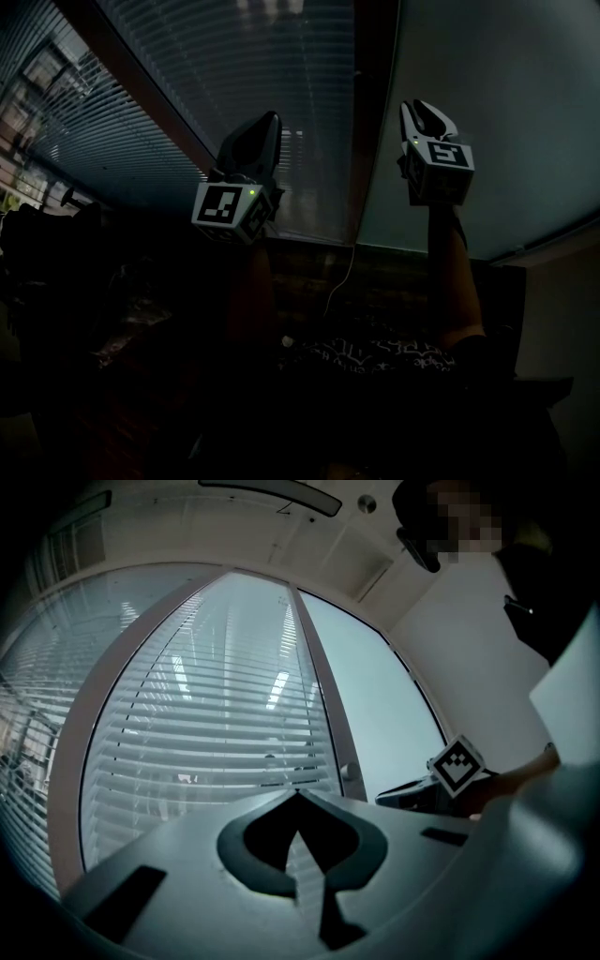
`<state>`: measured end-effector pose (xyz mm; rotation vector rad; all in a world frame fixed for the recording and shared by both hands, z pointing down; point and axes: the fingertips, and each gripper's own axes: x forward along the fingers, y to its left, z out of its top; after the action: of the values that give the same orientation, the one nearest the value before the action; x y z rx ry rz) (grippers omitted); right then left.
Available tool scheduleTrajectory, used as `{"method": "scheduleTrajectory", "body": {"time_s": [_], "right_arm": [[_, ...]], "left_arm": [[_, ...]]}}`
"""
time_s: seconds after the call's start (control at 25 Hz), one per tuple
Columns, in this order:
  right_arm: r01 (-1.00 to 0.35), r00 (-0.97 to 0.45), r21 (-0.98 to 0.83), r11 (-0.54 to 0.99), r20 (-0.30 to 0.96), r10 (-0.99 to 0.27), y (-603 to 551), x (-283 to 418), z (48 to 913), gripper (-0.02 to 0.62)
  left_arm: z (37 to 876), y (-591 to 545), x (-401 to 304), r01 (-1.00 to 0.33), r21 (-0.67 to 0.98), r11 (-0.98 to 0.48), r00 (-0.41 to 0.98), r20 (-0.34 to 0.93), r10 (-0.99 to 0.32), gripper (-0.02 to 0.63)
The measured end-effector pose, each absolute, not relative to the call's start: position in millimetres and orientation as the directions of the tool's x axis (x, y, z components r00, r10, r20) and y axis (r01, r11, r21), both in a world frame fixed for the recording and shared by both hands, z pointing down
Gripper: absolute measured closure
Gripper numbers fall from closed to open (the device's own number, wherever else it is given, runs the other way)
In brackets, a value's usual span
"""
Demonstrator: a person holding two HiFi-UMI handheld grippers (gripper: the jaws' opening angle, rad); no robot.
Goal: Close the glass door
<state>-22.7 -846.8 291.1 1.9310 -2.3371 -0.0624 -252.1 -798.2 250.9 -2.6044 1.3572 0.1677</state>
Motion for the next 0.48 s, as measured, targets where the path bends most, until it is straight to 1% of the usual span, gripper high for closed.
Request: {"method": "scheduleTrajectory", "body": {"time_s": [0.28,0.48], "right_arm": [[-0.974,-0.201,0.093,0.206,0.06,-0.978,-841.4,-25.5,290.9,0.514],[-0.974,-0.216,0.071,0.215,0.003,-0.976,-820.3,-25.3,275.3,0.514]], "left_arm": [[252.6,-796.2,-251.2,-0.819,-0.128,-0.559,0.573,-0.188,-0.797,0.604],[250.3,-795.4,-251.0,-0.82,-0.127,-0.558,0.573,-0.189,-0.798,0.604]]}}
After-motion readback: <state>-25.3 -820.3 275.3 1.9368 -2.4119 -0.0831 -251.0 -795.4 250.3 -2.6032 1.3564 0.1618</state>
